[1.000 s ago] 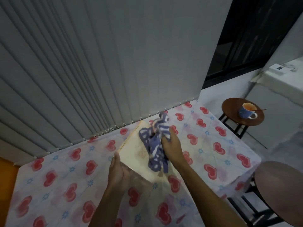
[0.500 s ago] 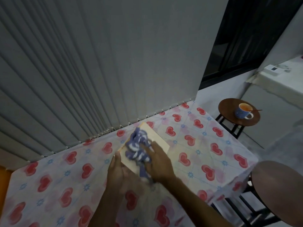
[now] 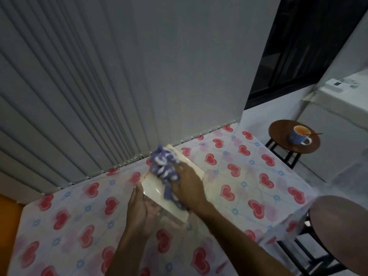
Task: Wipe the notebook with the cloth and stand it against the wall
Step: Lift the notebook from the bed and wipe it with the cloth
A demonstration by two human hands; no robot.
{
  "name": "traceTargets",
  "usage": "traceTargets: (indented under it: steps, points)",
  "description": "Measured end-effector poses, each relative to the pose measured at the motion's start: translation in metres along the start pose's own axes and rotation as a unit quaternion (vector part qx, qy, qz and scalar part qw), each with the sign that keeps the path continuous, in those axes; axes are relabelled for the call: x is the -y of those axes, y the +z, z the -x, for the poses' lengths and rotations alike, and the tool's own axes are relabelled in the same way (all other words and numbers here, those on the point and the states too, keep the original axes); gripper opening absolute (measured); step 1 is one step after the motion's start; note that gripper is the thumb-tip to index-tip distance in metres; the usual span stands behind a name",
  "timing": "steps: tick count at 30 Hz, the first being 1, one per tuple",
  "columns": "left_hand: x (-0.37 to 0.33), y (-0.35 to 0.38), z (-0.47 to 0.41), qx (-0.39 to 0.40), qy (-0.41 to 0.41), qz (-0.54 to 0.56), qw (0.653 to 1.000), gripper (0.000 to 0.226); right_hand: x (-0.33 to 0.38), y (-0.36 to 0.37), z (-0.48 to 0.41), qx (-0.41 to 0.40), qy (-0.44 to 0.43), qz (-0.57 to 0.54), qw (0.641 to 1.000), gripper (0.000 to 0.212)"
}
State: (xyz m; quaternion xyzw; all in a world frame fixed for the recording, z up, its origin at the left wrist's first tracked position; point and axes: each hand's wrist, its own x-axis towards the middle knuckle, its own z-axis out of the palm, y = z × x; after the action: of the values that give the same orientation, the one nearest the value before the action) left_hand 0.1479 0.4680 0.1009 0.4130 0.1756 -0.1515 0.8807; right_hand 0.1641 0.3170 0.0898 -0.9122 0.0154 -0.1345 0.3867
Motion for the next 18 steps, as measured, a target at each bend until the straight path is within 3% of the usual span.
traceTargets:
  steps: [2,4,7,9,11,14,16,18]
  points:
    - [0.001,0.003,0.005,-0.009,0.007,-0.010,1.000,0.042,-0.008,-0.011,-0.035,-0.011,0.106,-0.023,0.994,0.030]
    - [-0.006,0.005,0.008,-0.018,0.024,-0.010,1.000,0.043,-0.004,-0.013,-0.044,-0.030,0.110,-0.034,0.993,0.028]
    - [-0.019,0.003,0.007,0.010,0.010,-0.010,1.000,0.034,0.029,0.002,0.002,0.004,-0.009,-0.034,0.999,0.037]
    - [-0.021,-0.003,0.005,-0.037,-0.006,-0.021,0.999,0.026,0.045,0.013,0.038,0.042,-0.122,-0.013,0.992,0.055]
    - [-0.018,-0.012,0.003,-0.087,0.002,-0.038,0.995,0.033,0.041,0.019,0.037,0.035,-0.172,0.021,0.984,0.057]
    - [-0.019,-0.008,0.013,-0.070,0.014,-0.057,0.996,0.030,0.028,0.014,0.003,-0.011,-0.071,0.016,0.997,0.040]
    - [-0.020,-0.004,0.019,-0.043,0.020,-0.019,0.999,0.041,0.016,0.002,-0.028,-0.030,0.062,-0.011,0.998,0.029]
    - [-0.020,-0.007,0.019,-0.042,0.031,-0.019,0.998,0.050,0.010,-0.005,-0.039,-0.046,0.106,-0.040,0.992,0.026]
